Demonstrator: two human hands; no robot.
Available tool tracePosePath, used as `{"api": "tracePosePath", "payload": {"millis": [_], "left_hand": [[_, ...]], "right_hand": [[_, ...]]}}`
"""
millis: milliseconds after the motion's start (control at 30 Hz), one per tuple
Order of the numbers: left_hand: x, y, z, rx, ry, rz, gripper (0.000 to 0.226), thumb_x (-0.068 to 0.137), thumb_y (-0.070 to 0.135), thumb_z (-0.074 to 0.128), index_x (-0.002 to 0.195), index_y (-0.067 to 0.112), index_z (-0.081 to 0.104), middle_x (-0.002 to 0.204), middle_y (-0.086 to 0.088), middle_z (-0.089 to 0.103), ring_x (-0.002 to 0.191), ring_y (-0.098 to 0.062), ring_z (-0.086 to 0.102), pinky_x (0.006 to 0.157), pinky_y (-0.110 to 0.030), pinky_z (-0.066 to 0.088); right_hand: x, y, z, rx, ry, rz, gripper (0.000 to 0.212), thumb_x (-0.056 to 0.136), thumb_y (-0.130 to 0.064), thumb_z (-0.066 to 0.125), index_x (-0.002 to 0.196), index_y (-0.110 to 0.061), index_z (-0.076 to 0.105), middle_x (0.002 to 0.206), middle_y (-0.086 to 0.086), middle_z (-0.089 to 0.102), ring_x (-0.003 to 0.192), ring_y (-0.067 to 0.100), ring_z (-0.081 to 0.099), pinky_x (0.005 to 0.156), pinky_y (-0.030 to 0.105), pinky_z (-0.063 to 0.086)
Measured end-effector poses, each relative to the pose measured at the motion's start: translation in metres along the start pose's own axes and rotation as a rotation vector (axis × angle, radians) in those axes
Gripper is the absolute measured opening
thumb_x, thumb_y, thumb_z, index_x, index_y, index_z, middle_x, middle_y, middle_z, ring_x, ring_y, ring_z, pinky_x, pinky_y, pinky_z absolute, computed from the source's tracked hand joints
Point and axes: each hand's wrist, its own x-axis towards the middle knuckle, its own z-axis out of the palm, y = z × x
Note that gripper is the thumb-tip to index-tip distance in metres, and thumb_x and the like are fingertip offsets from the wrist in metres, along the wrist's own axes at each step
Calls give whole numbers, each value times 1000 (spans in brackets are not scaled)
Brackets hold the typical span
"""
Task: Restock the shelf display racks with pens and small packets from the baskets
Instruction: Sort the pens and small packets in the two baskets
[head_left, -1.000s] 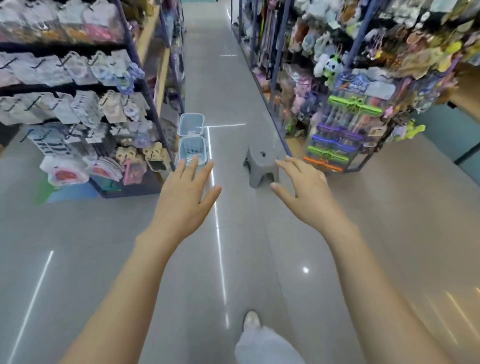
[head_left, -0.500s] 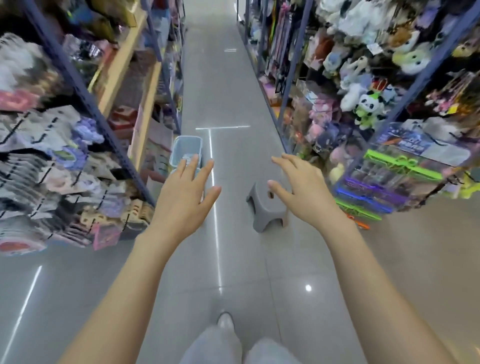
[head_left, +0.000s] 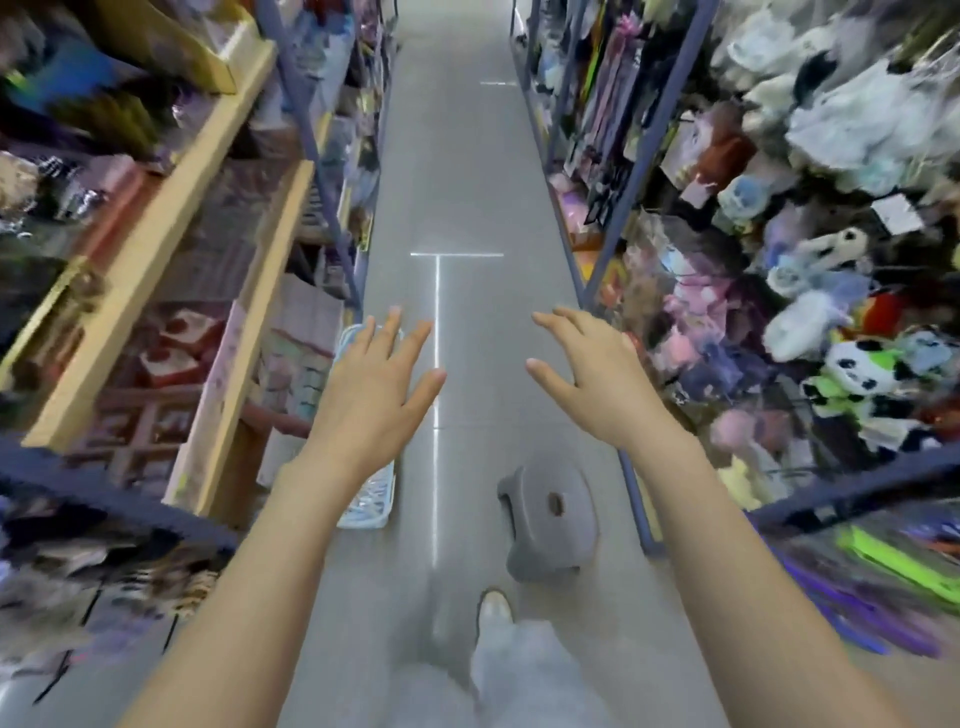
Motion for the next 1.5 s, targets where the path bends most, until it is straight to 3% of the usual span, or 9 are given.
{"api": "tracePosePath", "payload": {"millis": [333,633,800,933,1100,1300,1400,1500], "left_hand": [[217,-73,-12,-32,37,-134,59,101,45,35,154,24,19,163,-5,7,150,-23,0,119,-42,12],[381,-154,-38,-63,45,-244,60,101,44,34,155,24,17,163,-5,3,150,-21,-2,121,-40,8],[436,-193,-47,-44,113,-360,59,101,44,34,155,25,17,163,-4,3,150,-20,0,119,-36,9],[460,-224,-35,-64,165,-556,61,101,49,29,155,26,13,163,-2,0,150,-20,-3,119,-36,9],[466,-239,-1,-98,249,-820,60,101,50,28,155,24,19,163,-3,4,150,-22,1,119,-38,10],[448,-246,63,-168,329,-1031,69,95,55,19,152,18,28,161,-7,15,150,-25,9,120,-39,11],[440,-255,104,-178,337,-1075,72,92,54,15,149,15,34,159,-11,21,148,-30,16,119,-44,19],[440,-277,154,-95,343,-1097,63,95,47,25,145,13,43,153,-14,35,142,-36,32,111,-50,30]], "right_hand": [[261,29,19,-9,-66,-109,53,96,-41,48,143,-20,38,149,5,36,137,24,33,108,37,22],[465,14,44,40,-139,-203,52,97,-39,48,144,-20,37,150,7,36,137,25,32,111,38,20],[566,-3,66,25,-189,-366,52,96,-40,48,143,-20,37,148,6,37,136,26,33,111,39,23],[640,-24,100,16,-264,-591,51,97,-36,49,143,-18,39,147,5,40,133,27,37,108,40,26],[697,-42,158,6,-398,-895,49,97,-35,50,141,-16,41,142,5,44,127,27,44,100,40,33],[704,-56,227,32,-513,-1087,49,94,-37,45,136,-11,47,135,6,52,120,30,51,95,43,39],[698,-57,271,33,-536,-1147,47,93,-36,46,131,-8,51,131,7,55,114,31,54,93,45,42],[695,-54,328,77,-523,-1198,43,93,-34,49,127,-8,53,124,8,58,108,31,57,88,46,47]]}}
